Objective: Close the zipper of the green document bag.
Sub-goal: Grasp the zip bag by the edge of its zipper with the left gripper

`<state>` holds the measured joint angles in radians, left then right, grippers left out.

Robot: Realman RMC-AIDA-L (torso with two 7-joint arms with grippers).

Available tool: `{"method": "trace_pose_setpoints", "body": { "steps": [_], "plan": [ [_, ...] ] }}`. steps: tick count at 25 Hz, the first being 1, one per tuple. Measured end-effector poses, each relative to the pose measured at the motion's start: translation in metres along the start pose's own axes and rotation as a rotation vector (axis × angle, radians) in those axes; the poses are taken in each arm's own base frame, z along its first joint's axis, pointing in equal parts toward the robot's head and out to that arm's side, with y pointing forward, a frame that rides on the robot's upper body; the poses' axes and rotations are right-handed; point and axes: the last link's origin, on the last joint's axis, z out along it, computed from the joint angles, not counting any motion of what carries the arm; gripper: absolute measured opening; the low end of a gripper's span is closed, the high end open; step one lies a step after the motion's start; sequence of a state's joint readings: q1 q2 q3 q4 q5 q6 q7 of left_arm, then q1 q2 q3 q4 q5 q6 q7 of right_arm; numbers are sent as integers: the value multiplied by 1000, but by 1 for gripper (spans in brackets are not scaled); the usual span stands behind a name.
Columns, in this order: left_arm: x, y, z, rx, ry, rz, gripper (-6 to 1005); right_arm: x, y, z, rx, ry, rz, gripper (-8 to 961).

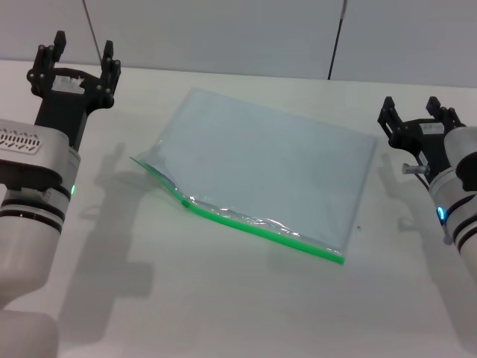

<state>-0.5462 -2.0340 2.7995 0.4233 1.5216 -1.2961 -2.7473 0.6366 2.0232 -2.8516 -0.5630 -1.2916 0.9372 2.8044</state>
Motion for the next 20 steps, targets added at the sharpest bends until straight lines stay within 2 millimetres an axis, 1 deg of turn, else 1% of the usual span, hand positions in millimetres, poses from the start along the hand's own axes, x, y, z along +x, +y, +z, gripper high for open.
{"method": "trace_pose_setpoints", "body": {
  "steps": [20],
  "plan": [
    [0, 0, 0, 0, 0, 1, 679, 0, 0, 0, 1, 0, 3, 760]
  ]
}}
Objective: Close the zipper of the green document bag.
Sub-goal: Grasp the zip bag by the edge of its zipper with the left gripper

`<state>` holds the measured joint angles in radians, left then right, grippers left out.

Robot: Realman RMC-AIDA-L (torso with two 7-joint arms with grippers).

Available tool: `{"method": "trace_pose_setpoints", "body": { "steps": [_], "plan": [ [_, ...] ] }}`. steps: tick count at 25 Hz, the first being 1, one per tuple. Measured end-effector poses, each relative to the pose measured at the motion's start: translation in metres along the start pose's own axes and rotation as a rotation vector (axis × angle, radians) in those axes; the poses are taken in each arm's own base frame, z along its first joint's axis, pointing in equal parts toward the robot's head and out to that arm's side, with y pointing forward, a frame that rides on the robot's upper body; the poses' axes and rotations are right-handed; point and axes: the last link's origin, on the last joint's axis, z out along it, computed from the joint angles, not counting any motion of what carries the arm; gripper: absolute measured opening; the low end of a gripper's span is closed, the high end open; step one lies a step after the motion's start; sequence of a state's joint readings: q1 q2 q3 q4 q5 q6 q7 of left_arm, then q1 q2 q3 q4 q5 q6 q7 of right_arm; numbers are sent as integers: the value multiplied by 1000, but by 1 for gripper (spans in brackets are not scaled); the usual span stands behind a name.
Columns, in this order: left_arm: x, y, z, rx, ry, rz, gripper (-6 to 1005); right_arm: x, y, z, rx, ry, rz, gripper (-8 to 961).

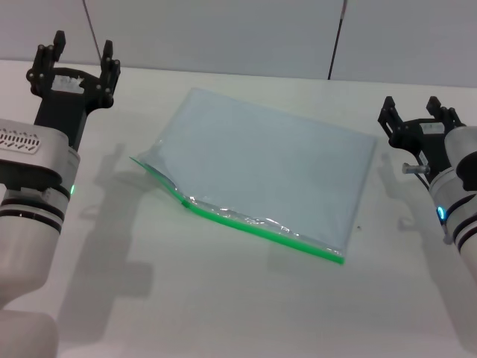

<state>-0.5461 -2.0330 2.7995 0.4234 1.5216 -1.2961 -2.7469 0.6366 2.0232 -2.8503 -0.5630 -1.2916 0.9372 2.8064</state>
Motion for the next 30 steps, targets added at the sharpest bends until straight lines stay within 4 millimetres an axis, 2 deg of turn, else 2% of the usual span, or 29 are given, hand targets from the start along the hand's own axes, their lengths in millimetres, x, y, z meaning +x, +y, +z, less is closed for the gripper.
{"method": "trace_pose_setpoints", "body": {
  "steps": [9, 12, 15, 18, 22, 30],
  "plan": [
    [-4, -3, -9, 18, -16, 95, 674, 5, 0, -1, -6, 33, -1, 761],
    [-5, 3, -19, 29, -41, 204, 670, 9, 1, 1, -17, 65, -6, 761],
    [0, 10, -33, 63, -60, 444, 666, 10, -2, 2, -17, 75, -16, 761],
    [2, 11, -39, 83, -69, 531, 662, 10, -1, 3, -22, 83, -19, 762],
    [7, 10, -48, 129, -75, 634, 584, 12, -2, 4, -23, 96, -26, 762],
    [8, 15, -47, 107, -95, 770, 595, 14, -2, 4, -27, 116, -29, 763]
  ]
}}
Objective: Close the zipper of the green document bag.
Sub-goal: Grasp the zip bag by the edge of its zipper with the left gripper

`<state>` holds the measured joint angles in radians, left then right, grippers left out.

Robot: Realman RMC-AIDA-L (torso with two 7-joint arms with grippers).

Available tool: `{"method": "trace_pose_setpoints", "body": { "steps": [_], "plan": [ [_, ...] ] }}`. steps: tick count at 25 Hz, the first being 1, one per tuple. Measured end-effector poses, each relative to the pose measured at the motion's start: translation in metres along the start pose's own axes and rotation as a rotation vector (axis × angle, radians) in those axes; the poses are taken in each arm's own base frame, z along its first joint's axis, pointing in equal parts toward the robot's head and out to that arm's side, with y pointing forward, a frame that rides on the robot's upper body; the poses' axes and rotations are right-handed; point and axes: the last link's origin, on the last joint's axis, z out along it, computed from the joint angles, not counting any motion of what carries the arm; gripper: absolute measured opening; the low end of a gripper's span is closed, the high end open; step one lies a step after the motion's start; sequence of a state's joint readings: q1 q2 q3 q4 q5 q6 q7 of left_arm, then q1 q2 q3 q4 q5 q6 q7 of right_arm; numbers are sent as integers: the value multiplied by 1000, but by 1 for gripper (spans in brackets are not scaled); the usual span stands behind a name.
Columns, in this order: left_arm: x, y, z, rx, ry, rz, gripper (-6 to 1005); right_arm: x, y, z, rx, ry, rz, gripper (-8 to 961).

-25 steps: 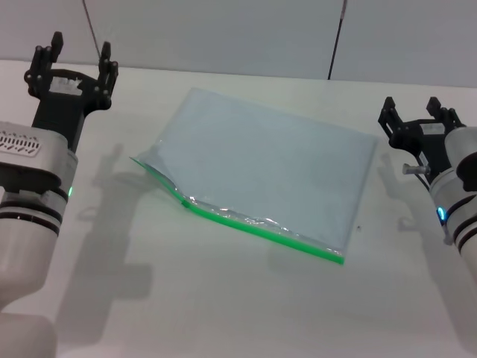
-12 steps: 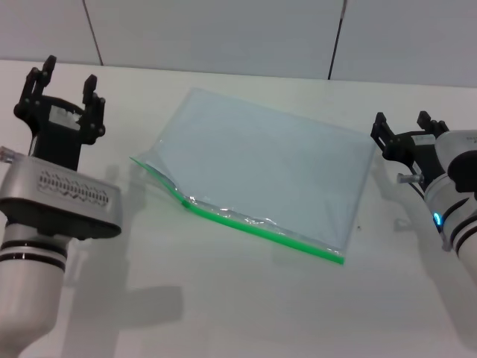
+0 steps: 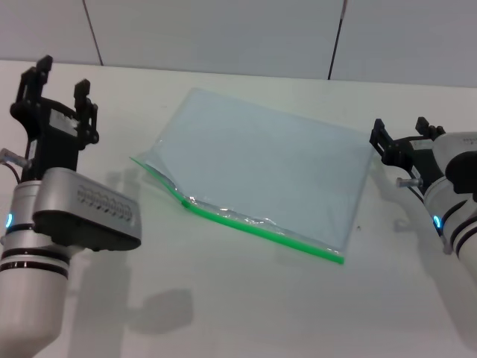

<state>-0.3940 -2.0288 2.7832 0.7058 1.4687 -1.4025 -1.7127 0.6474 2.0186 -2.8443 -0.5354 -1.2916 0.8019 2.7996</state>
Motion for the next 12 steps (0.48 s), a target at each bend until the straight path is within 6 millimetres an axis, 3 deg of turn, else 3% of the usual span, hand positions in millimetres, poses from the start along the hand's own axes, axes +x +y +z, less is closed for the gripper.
{"method": "trace_pose_setpoints", "body": {
  "steps": [12],
  "plan": [
    [-24, 27, -3, -205, -195, 247, 617, 5, -3, 1, -3, 36, -12, 763]
  ]
}}
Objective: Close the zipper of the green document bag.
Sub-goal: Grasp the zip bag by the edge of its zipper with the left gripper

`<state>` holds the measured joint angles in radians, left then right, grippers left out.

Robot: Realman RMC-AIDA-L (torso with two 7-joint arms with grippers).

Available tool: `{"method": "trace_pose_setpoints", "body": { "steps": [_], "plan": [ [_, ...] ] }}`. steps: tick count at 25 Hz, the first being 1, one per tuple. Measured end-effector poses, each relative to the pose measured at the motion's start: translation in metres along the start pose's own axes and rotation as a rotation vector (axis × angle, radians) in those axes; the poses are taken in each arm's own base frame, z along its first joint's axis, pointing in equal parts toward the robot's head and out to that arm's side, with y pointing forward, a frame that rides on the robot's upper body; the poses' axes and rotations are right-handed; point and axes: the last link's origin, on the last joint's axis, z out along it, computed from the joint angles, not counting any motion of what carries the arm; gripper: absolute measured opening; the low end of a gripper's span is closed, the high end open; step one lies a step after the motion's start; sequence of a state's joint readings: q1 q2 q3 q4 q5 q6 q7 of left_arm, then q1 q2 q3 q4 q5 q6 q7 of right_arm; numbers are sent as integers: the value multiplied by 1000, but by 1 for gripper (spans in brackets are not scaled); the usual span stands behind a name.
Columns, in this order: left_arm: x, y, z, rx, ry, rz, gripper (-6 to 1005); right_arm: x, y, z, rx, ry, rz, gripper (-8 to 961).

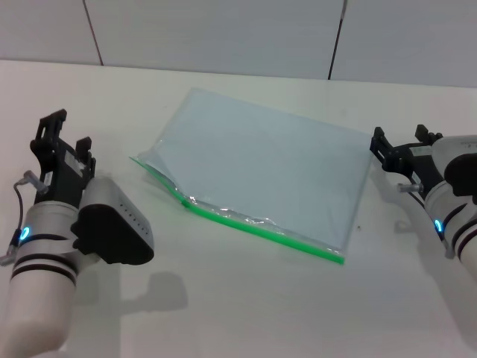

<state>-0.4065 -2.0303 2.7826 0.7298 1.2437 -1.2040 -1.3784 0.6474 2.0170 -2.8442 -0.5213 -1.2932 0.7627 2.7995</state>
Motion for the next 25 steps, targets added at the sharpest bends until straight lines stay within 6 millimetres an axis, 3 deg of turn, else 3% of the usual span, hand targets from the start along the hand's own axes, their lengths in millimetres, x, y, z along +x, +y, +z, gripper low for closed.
{"method": "trace_pose_setpoints", "body": {
  "steps": [13, 25],
  "plan": [
    [5, 24, 7, -181, 19, 104, 617, -1, 3, 3, -14, 13, -4, 761],
    [7, 22, 14, -173, 30, 132, 615, 0, 3, 4, -15, 21, -9, 760]
  ]
}}
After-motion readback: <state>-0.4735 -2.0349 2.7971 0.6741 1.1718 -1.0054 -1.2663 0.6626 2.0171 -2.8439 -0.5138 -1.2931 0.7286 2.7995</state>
